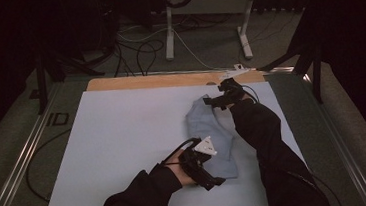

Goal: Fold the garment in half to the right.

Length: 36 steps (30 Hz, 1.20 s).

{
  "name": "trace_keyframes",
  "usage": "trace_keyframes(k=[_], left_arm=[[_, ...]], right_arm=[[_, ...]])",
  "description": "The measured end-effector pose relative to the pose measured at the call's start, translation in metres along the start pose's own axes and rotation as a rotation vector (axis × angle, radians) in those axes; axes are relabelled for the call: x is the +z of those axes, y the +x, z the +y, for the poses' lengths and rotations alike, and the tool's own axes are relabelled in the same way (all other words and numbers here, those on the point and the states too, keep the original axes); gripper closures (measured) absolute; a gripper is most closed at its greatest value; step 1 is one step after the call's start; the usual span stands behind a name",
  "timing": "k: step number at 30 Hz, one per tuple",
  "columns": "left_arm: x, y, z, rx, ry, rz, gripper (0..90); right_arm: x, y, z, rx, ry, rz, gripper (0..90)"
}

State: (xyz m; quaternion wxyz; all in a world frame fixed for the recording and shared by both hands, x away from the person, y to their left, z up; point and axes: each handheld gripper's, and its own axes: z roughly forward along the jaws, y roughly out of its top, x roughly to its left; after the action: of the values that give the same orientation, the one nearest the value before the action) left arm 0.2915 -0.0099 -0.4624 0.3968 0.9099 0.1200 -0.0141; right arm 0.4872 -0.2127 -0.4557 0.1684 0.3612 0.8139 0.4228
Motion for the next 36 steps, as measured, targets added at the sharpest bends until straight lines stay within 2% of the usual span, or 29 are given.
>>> trace_keyframes(k=[4,6,7,9,11,13,19,22,24,28,34,36], left_arm=[[-0.015,0.006,-0.011,-0.020,-0.037,0.017,0.6],[-0.022,0.009,-0.018,-0.031,-0.051,0.051,0.6],[-0.026,0.011,-0.022,-0.023,-0.052,0.066,0.6],[-0.033,0.015,-0.031,-0.035,-0.064,0.080,0.3],[-0.040,0.018,-0.040,-0.052,-0.064,0.081,0.3],[-0.047,0.020,-0.050,-0.053,-0.071,0.096,0.3],[-0.065,0.025,-0.081,-0.101,-0.070,0.142,0.3],[-0.075,0.026,-0.097,-0.136,-0.079,0.167,0.3],[-0.082,0.027,-0.107,-0.148,-0.083,0.193,0.3],[-0.094,0.030,-0.124,-0.180,-0.102,0.232,0.4],[-0.107,0.032,-0.143,-0.230,-0.121,0.271,0.4],[-0.110,0.032,-0.148,-0.244,-0.128,0.276,0.4]], right_arm=[[-0.001,-0.001,0.000,-0.011,0.012,0.001,9.6],[-0.001,-0.002,-0.001,-0.016,0.017,-0.001,9.6],[0.000,-0.002,-0.001,-0.017,0.017,0.004,9.6],[0.000,-0.002,-0.001,-0.019,0.016,0.003,9.6],[0.000,-0.002,-0.001,-0.004,0.019,0.016,9.6],[0.000,-0.002,-0.001,0.004,0.017,0.003,9.6],[0.008,-0.004,-0.001,0.046,0.021,-0.007,9.6],[0.016,-0.004,-0.004,0.077,0.026,0.029,9.7],[0.024,-0.003,-0.007,0.082,0.051,0.021,11.2],[0.036,-0.006,-0.015,0.125,0.093,0.003,15.2],[0.048,-0.013,-0.030,0.169,0.172,0.037,19.9],[0.049,-0.015,-0.034,0.177,0.190,0.066,25.2]])
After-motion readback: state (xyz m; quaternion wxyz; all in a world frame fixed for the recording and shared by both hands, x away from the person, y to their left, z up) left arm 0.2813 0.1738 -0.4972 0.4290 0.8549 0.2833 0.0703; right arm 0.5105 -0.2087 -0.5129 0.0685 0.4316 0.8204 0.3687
